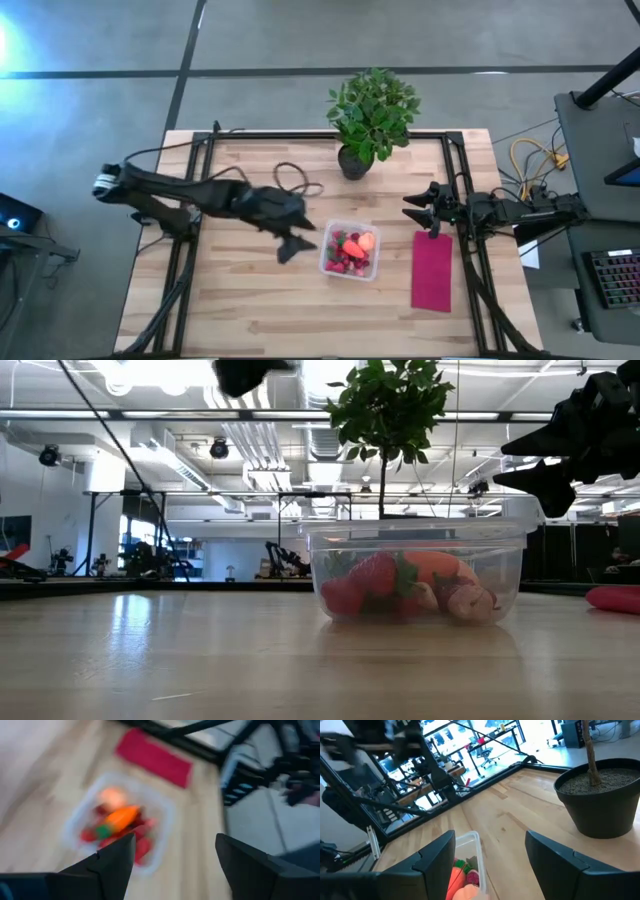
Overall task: Pick and placing Produce into tupperware
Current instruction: Return to Home Position
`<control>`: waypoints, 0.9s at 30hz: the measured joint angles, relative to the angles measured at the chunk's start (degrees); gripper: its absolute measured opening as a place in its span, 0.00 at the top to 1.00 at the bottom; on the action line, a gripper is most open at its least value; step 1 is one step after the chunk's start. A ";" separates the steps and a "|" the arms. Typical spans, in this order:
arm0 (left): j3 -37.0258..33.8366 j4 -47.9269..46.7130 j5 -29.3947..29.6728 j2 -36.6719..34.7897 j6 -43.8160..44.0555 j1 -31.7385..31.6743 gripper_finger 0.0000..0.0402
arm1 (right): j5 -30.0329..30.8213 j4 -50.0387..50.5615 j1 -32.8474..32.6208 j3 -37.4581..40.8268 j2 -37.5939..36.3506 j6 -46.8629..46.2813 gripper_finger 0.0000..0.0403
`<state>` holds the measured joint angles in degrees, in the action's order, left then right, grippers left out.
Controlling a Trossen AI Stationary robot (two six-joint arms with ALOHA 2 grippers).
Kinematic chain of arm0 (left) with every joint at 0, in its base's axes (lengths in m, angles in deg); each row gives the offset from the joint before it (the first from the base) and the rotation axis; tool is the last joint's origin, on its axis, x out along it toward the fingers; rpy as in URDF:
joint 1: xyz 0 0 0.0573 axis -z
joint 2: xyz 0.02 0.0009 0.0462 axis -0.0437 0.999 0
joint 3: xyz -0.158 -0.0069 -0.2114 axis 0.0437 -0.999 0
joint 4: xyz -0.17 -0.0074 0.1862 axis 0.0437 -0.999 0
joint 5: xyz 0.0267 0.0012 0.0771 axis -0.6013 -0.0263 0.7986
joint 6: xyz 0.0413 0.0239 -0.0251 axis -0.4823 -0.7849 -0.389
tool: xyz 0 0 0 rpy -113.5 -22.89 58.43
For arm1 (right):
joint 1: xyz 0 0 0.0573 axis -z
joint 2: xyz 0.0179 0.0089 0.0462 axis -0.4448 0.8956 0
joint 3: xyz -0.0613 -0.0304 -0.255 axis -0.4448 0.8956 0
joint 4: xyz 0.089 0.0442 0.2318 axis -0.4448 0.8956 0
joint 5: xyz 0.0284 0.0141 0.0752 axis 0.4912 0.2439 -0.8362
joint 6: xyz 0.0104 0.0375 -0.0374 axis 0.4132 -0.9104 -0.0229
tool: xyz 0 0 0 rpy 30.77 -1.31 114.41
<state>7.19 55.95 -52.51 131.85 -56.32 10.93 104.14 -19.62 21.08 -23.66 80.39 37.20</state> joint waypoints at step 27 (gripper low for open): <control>-61.60 62.97 -27.16 -39.84 -2.08 -32.07 0.35 | 0.06 -0.93 0.01 0.00 0.00 18.74 0.42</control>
<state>-54.41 118.92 -79.67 92.01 -58.40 -21.15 104.21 -20.55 21.09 -23.66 80.39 55.94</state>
